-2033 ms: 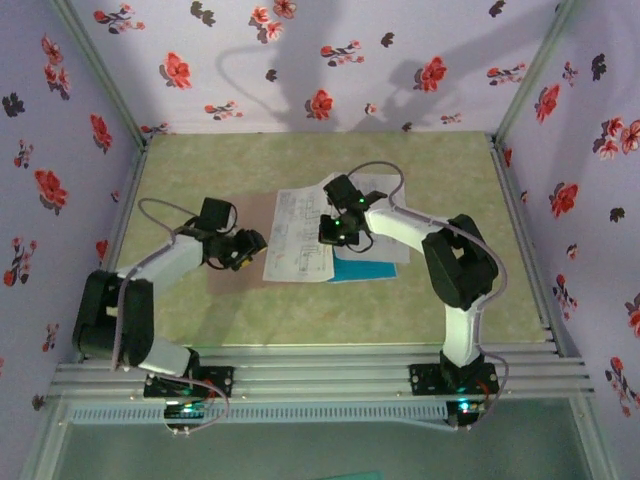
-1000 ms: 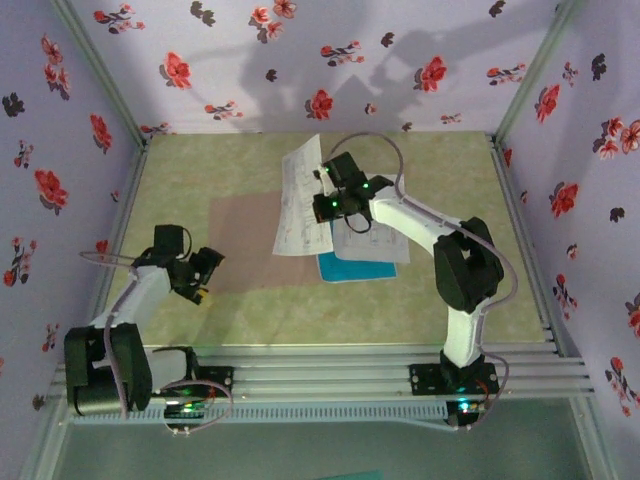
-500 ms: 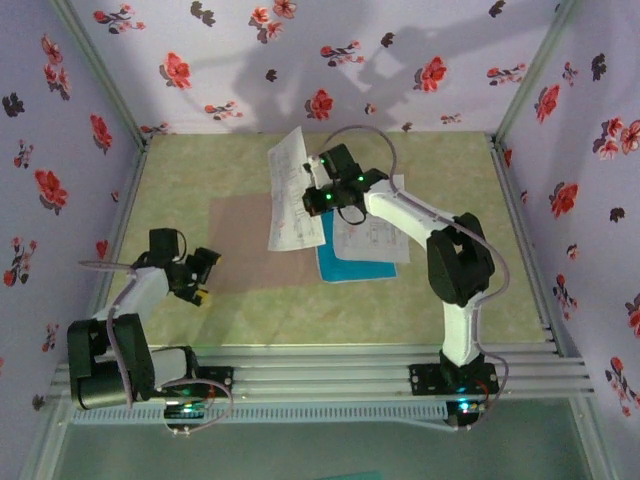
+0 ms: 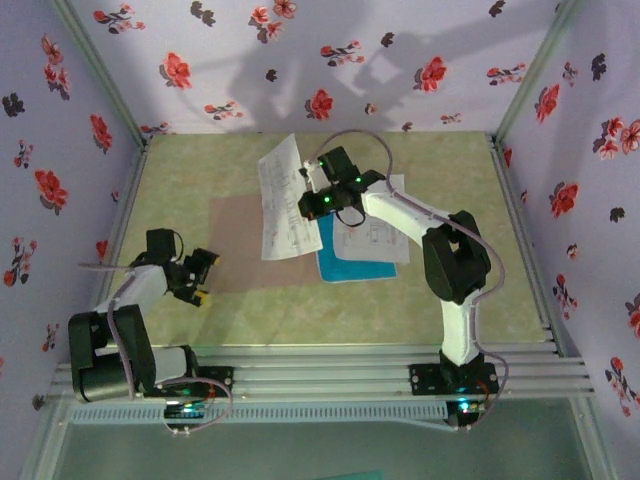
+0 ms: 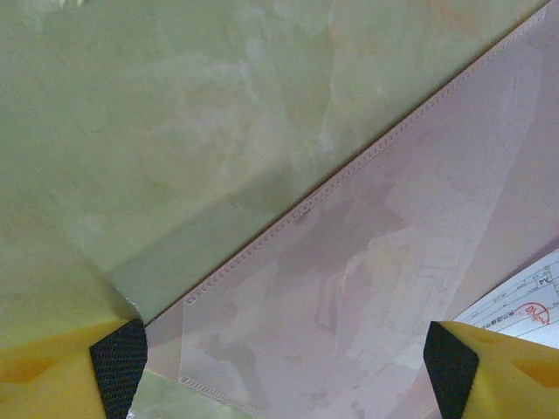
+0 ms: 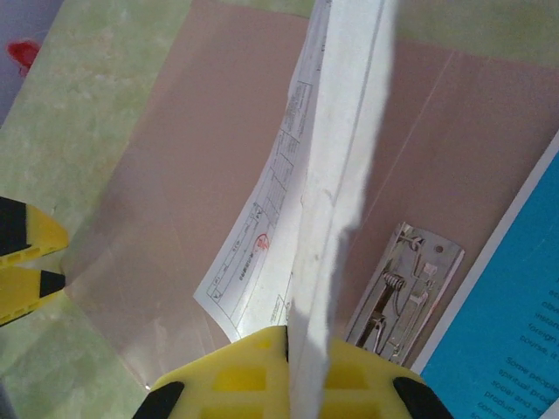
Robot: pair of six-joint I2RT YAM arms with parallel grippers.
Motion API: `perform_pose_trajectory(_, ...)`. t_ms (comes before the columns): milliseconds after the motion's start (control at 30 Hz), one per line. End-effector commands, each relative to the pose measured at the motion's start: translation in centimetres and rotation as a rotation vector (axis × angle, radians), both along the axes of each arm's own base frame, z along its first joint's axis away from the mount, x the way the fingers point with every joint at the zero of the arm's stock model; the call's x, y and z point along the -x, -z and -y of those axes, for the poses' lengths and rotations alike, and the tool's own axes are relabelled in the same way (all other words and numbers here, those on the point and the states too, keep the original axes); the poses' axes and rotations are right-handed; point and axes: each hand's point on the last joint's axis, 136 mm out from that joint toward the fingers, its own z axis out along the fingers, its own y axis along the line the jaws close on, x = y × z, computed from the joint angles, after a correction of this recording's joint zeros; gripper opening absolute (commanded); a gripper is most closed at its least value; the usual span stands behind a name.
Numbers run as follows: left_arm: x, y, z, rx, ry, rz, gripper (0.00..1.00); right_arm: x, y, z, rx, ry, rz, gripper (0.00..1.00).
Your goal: Put the files into the folder
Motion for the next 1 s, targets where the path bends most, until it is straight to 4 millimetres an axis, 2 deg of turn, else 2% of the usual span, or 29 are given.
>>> perform_pose_trajectory(0,0.2,0.5,0.1,0.01,0.014,-0.008,0.86,0.2,-0.6,-1.2,-0.034,-0.051,0.014,0.0)
perform_pose_trajectory(600,0.4,0.9,-0.1,0.005,0.021,-0.018,0.86,0.8,-0.5,-2.4,-0.187,-0.102,-0.103,0.0)
perform_pose_trajectory(967,0.3,0.9,-0.6,0.0,0.031,-0.019,0.86,1.4,1.6,-2.6,-0.224,-0.11,-0.196,0.0)
